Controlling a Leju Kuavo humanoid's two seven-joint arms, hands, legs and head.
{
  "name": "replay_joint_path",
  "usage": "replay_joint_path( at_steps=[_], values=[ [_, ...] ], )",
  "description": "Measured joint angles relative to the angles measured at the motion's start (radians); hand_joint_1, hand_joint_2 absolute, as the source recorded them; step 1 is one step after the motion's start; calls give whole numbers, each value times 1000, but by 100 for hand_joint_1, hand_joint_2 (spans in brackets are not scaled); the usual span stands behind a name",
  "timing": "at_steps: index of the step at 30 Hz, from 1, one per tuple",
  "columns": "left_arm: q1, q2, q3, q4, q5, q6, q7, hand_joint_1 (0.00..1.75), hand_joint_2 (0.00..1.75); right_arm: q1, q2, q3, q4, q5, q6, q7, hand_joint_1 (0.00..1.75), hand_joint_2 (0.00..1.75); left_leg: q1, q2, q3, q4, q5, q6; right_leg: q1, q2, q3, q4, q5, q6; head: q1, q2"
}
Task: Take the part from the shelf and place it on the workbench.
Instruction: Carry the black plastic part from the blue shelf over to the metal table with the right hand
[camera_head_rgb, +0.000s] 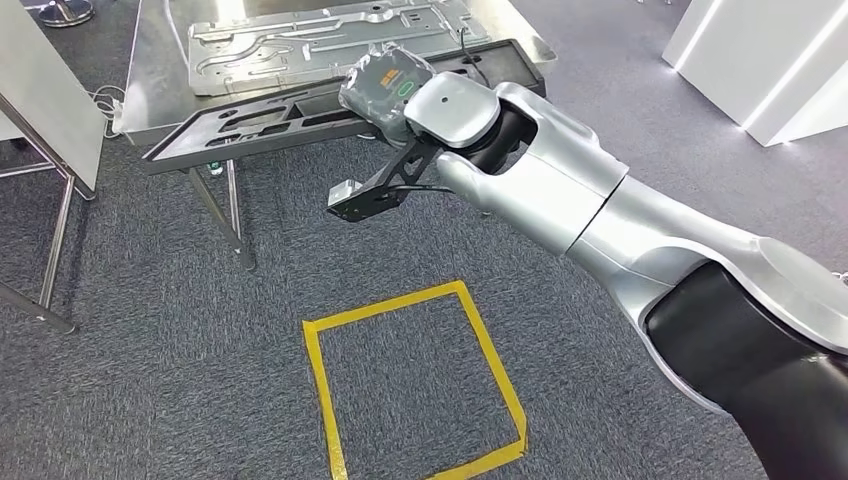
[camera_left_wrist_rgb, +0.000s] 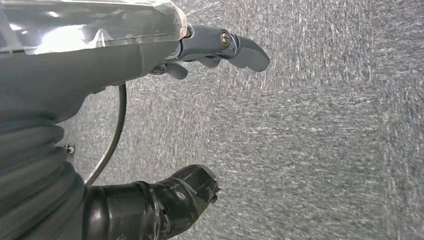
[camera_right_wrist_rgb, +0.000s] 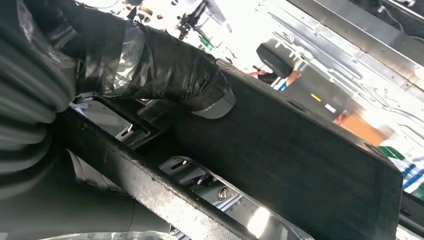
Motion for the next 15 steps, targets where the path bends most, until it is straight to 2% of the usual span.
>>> replay_joint_path(
  at_steps=[1,3,4,5,6,8,10,11,12,13,14,15],
  values=[
    [0,0,0,0,0,0,1,0,175,1,0,0,1,1,0,0,175,175,0,-2,15,0,-11,-1,2,0,2,-43,29,-5,0,0],
    [0,-1,0,0,0,0,2,0,175,1,0,0,4,4,-1,0,175,175,-1,-4,40,0,-33,-5,11,-1,32,-178,139,-21,0,0],
    [0,-3,0,0,0,-1,2,0,175,0,0,0,5,6,-1,0,175,175,-1,-6,48,-2,-42,-10,16,-2,45,-233,181,-28,0,0],
    [0,-4,0,0,0,-2,3,0,175,0,1,0,6,7,-2,-1,175,175,-1,-6,53,-5,-48,-15,21,-2,52,-268,211,-34,1,0],
    [-1,-5,0,0,0,-3,4,0,175,0,2,0,7,8,-2,-2,175,175,-2,-6,58,-6,-49,-21,23,-2,56,-283,219,-40,1,0],
    [-2,-6,0,0,0,-5,4,0,175,0,3,0,8,8,-4,-3,175,175,-1,-4,57,9,-42,-32,22,-1,75,-295,216,-50,1,0],
    [-3,-7,0,0,1,-6,4,0,175,0,2,0,10,10,-4,-2,175,175,1,-1,16,95,-30,-40,18,-2,106,-310,207,-60,2,0],
    [-3,-6,0,0,1,-6,4,0,175,0,3,0,11,10,-4,-1,175,175,2,1,-22,159,-36,-43,16,-3,120,-315,200,-64,2,0],
    [-2,-5,0,0,2,-6,4,0,175,0,4,0,12,11,-4,-1,175,175,3,1,-64,218,-57,-48,14,-3,132,-317,191,-66,1,0],
    [-2,-3,0,0,1,-6,4,0,175,1,6,0,13,12,-4,-2,175,175,5,1,-101,260,-90,-53,14,-1,142,-318,181,-66,1,0],
    [-2,-2,0,0,1,-6,4,0,175,3,7,0,14,12,-4,-4,175,175,6,1,-128,276,-121,-56,13,1,154,-318,170,-64,1,0],
    [-2,-2,0,0,0,-6,4,0,175,4,8,0,14,13,-4,-5,175,175,8,1,-141,266,-136,-58,13,3,167,-317,159,-61,1,0]
  ],
)
